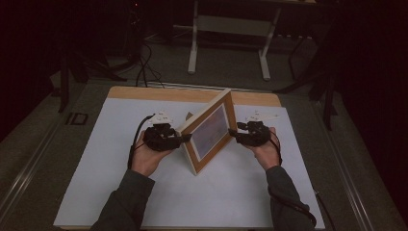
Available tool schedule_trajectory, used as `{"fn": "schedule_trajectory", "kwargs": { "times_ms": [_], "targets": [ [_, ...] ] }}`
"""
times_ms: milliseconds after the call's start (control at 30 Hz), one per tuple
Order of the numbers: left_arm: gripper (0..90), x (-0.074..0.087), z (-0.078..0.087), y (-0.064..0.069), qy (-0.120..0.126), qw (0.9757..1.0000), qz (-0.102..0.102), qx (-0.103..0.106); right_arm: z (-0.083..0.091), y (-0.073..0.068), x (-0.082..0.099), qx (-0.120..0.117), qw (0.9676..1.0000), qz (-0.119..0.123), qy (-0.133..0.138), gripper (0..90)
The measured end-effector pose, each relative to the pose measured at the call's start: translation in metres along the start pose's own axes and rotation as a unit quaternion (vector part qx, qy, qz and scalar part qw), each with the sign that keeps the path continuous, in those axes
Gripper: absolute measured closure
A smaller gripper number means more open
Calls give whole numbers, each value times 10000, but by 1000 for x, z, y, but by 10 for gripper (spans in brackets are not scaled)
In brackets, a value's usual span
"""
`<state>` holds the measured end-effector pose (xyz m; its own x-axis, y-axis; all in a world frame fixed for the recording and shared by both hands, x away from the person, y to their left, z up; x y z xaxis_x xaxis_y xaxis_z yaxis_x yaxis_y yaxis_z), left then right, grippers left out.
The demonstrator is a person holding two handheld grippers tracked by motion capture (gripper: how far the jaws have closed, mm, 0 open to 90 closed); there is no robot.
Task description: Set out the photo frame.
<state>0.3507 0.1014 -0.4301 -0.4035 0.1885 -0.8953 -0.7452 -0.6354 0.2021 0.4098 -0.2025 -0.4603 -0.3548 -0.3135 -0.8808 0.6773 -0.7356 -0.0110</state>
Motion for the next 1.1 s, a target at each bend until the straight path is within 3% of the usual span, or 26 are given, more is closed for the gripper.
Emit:
{"fn": "schedule_trajectory", "kwargs": {
  "times_ms": [233,433,667,867,1100],
  "targets": [
    [698,0,9,-22,-94,9982,41,588,-3,9,0,124,9997,-169,88,496],
    [696,-3,12,-32,-284,9963,-112,798,-2,18,-4,238,9987,-341,286,451],
    [696,-3,11,-36,-227,9960,-117,854,-8,28,-14,113,9976,-478,490,399],
    [691,-5,9,-41,-219,9964,-253,782,-21,32,-23,-40,9976,-532,437,348],
    [682,-7,5,-51,-132,9976,-340,591,-28,35,-28,-324,9961,-679,471,399]
  ]
}}
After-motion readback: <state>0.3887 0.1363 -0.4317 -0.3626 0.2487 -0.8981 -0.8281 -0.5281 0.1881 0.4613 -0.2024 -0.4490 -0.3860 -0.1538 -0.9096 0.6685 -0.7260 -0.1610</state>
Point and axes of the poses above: each handheld gripper's, and its own axes: z roughly backward along the jaws, x roughly out of its underside, y roughly to its right, the point moved 2 cm from there along -z, roughly forward along the jaws, and after that the axes turned 6 degrees about y, right-handed, at the moved point
